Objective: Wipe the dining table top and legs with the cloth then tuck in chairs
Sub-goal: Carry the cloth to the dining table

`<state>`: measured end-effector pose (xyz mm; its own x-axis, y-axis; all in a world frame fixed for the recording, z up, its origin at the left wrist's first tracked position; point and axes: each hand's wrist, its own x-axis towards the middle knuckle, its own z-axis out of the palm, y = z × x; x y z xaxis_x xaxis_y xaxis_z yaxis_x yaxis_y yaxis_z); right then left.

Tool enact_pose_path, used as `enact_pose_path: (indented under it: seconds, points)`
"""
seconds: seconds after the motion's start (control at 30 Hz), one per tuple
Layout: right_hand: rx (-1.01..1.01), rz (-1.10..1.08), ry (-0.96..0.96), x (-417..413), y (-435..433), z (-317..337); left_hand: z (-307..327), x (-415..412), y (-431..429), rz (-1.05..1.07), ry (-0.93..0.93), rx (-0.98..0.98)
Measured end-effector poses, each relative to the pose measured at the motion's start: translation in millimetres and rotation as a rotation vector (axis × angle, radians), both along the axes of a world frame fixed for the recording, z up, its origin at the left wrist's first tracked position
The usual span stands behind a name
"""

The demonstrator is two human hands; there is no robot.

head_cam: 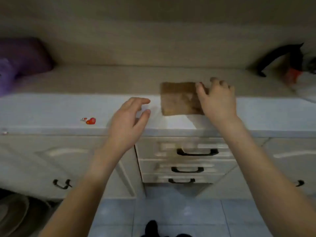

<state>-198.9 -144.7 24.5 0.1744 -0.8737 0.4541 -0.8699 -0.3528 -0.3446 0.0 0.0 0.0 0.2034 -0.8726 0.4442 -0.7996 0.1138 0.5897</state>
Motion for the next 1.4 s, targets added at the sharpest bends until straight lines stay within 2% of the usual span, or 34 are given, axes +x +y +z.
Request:
enact_pose_path:
  seconds: [0.07, 0.13, 0.2, 0.3, 0.43, 0.5, 0.57, 0.63, 0.7, 0.77, 0.87, 0.93, 1.03, 1.17, 1.27, 1.4]
  points:
    - [0.181, -0.225, 0.202, 12, -7, -3, -2, 11, -16, 0.023, -0.118, 0.082]
    - [0.296, -0.33, 0.291, 24, -5, -7, -8, 19, -27, 0.037, -0.177, 0.164]
    - [0.334, -0.323, 0.277, 32, -7, -7, -11, 22, -33, 0.045, -0.224, 0.172]
    - [0.312, -0.199, 0.257, 30, -13, -2, -15, 24, -36, 0.051, -0.274, 0.167]
    - [0.496, 0.014, -0.001, 22, -14, 5, -15, 23, -34, 0.07, -0.252, 0.164]
    - [0.479, 0.106, -0.101, 20, -17, 8, -12, 20, -33, 0.087, -0.2, 0.163]
    - [0.389, 0.193, -0.176, 18, -20, 9, -8, 18, -31, 0.119, -0.088, 0.147]
    - [0.362, 0.324, -0.338, 19, -20, 10, -2, 15, -26, 0.164, 0.091, 0.08]
    - [0.402, 0.466, -0.567, 23, -16, 11, 4, 11, -16, 0.222, 0.271, -0.015]
    - [0.457, 0.579, -0.707, 27, -4, 14, 9, 4, 1, 0.315, 0.389, -0.116]
    - [0.567, 0.757, -0.831, 34, 24, 17, 6, -8, 40, 0.462, 0.49, -0.235]
    - [0.634, 0.882, -0.843, 39, 45, 13, -5, -17, 73, 0.566, 0.516, -0.306]
    - [0.797, 1.08, -0.79, 42, 80, -6, -41, -37, 131, 0.813, 0.537, -0.29]
    - [0.994, 1.258, -0.487, 51, 122, -71, -123, -86, 216, 1.144, 0.667, -0.117]
    - [1.127, 1.281, -0.237, 57, 147, -141, -179, -141, 275, 1.367, 0.862, -0.005]
    - [1.14, 1.217, 0.038, 54, 176, -225, -239, -224, 335, 1.628, 1.096, 0.027]
